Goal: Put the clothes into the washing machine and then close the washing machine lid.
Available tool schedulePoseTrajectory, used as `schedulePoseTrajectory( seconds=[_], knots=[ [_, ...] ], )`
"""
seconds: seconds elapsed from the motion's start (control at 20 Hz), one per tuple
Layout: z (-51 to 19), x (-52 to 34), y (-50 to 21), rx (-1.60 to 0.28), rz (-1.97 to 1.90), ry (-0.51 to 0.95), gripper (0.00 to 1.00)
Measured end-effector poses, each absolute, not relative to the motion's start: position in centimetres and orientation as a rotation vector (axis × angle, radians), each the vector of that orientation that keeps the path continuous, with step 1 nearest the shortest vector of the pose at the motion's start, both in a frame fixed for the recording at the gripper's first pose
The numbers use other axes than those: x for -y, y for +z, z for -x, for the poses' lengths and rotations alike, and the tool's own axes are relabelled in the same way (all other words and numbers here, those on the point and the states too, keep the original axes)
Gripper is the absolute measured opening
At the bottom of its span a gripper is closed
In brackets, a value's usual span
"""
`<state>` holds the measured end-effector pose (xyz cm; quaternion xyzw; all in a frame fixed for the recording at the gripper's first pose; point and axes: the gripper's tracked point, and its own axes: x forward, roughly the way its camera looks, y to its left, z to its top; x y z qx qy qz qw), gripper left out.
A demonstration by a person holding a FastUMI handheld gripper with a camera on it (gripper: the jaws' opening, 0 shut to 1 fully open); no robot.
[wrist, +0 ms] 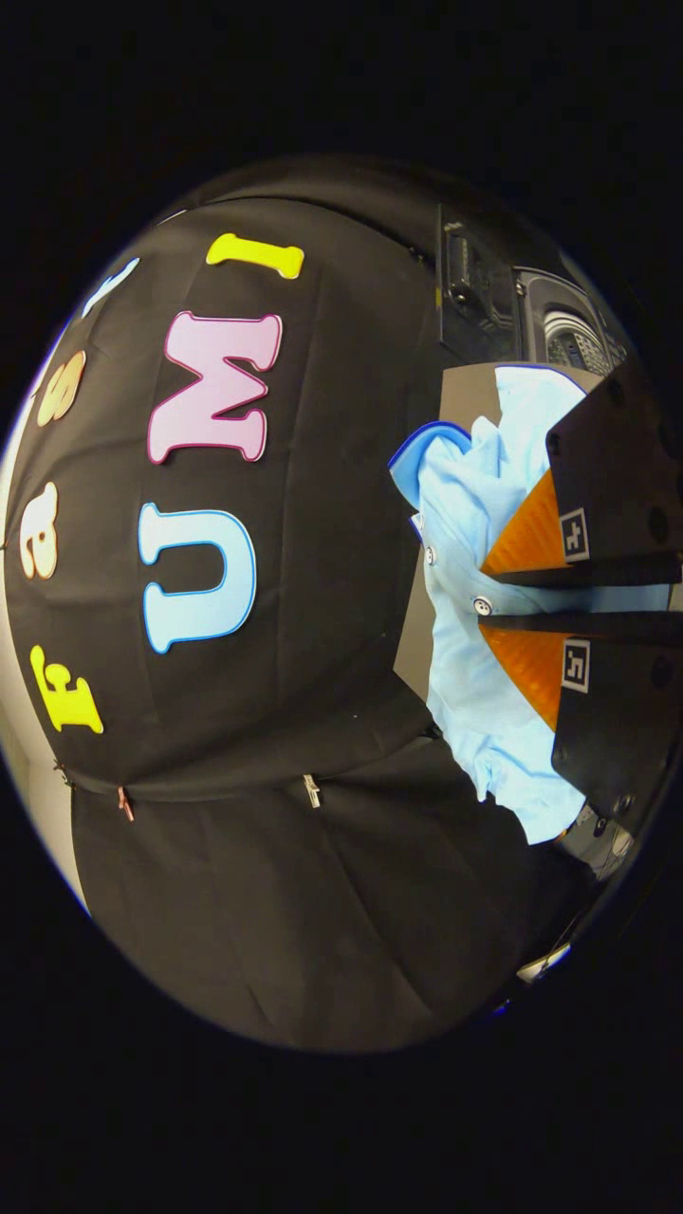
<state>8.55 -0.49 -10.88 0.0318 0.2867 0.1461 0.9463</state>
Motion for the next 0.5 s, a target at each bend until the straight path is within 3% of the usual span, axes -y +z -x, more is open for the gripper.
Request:
schedulePoseTrajectory(
  seconds=[0.5],
  knots=[
    [-8.2,7.0,-10.5,-0.584,-0.108,0.300,0.15]
  ],
)
